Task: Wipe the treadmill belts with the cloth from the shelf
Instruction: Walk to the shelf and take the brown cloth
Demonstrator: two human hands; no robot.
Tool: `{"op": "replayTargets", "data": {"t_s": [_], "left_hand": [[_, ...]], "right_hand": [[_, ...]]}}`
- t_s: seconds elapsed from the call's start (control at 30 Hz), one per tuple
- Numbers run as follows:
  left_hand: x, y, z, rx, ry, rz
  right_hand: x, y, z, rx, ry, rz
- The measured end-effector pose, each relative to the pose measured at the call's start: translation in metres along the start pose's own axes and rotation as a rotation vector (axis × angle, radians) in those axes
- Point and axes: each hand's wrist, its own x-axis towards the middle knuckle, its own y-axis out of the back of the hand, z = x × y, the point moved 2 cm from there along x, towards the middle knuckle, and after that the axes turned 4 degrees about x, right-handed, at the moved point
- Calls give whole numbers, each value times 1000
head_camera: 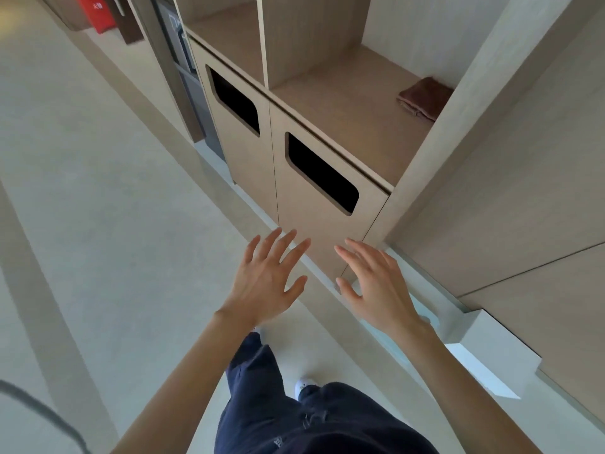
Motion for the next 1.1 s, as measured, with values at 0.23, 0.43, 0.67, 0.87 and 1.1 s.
{"op": "replayTargets", "data": {"t_s": [0.23,0.43,0.67,0.87,1.1], "left_hand": [[86,4,-76,25,-182,-29],[168,20,-127,48,-390,-14],[231,8,-148,32,-553,-20],[283,-9,-146,5,-589,-34],[336,-31,-122,-32,-654,3]], "right_hand": [[84,-16,-6,-33,-160,72],[149,-18,-18,-80,-333,128],[190,-18,-10,-110,-441,226],[220,-17,27,-139,-526,216],[244,-12,77,-181,-587,211]]}}
